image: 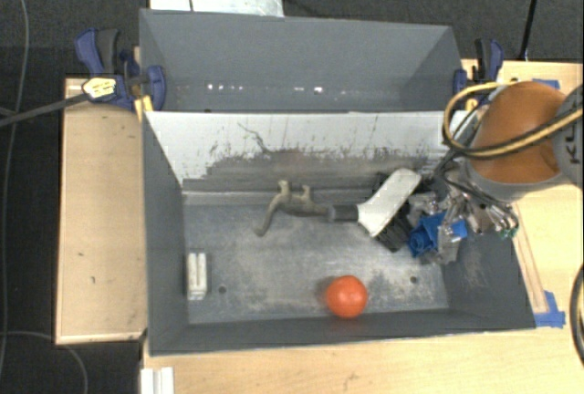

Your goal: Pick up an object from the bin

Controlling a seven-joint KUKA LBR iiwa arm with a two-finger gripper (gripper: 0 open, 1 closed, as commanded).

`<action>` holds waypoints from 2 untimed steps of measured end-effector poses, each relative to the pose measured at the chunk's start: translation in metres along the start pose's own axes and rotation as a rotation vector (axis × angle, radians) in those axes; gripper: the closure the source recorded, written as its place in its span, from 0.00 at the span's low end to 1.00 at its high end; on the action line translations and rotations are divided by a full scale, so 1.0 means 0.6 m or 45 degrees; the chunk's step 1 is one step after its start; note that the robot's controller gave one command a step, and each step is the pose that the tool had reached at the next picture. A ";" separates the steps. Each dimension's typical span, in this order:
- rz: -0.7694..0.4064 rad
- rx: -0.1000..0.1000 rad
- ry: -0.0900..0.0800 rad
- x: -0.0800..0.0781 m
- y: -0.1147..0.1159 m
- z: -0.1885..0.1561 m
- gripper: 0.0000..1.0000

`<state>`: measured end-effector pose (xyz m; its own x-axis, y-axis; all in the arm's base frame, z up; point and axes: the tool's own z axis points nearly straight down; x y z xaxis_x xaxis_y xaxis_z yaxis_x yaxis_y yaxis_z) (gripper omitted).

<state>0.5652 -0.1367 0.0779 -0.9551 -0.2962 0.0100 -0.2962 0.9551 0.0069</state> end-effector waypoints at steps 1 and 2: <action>0.000 0.000 -0.001 0.000 0.000 0.000 1.00; -0.063 0.000 -0.004 -0.010 0.006 -0.199 1.00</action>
Offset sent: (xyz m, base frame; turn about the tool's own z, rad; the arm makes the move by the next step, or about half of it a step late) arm 0.0052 0.0044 0.1186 -0.0532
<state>0.5712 -0.1320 0.1970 -0.9394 -0.3428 0.0069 -0.3428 0.9394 0.0071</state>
